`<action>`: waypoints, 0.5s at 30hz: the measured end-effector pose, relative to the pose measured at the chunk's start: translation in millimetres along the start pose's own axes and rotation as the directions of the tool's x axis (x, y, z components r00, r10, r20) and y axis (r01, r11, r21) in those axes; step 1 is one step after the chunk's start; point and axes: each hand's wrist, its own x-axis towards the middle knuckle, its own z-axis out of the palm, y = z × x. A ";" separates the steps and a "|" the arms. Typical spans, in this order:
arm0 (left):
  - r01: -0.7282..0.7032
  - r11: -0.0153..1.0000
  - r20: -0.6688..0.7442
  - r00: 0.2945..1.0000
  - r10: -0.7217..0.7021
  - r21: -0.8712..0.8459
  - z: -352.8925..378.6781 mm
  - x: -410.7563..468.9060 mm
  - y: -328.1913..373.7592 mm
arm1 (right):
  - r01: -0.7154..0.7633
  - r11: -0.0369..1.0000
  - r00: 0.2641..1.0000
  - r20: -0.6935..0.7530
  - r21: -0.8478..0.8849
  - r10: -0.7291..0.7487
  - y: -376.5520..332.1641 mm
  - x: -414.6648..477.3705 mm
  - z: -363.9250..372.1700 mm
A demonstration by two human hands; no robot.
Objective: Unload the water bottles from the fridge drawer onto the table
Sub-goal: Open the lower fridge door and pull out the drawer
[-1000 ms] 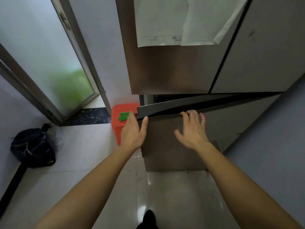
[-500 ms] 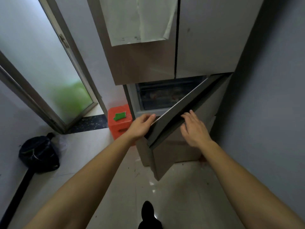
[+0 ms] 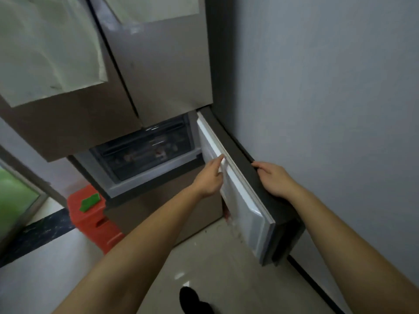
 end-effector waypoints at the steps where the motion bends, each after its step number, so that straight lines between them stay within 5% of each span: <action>1: -0.033 0.998 -0.012 0.999 0.034 0.053 3.9 12.9 10.7 | -0.041 0.999 0.998 -0.049 0.009 0.042 4.1 -2.7 -10.4; 4: -0.151 0.960 0.003 0.988 0.155 0.234 15.9 52.2 37.0 | -0.128 0.968 0.982 -0.167 -0.218 0.092 19.8 -13.4 -29.2; 7: -0.228 0.897 0.078 0.974 0.214 0.379 30.8 87.9 53.5 | -0.202 0.783 0.960 -0.278 -0.588 0.039 48.8 -19.5 -31.2; 15: -0.248 0.874 0.095 0.969 0.230 0.417 56.7 132.4 77.0 | -0.304 0.675 0.934 -0.352 -0.673 0.069 91.5 14.4 -65.1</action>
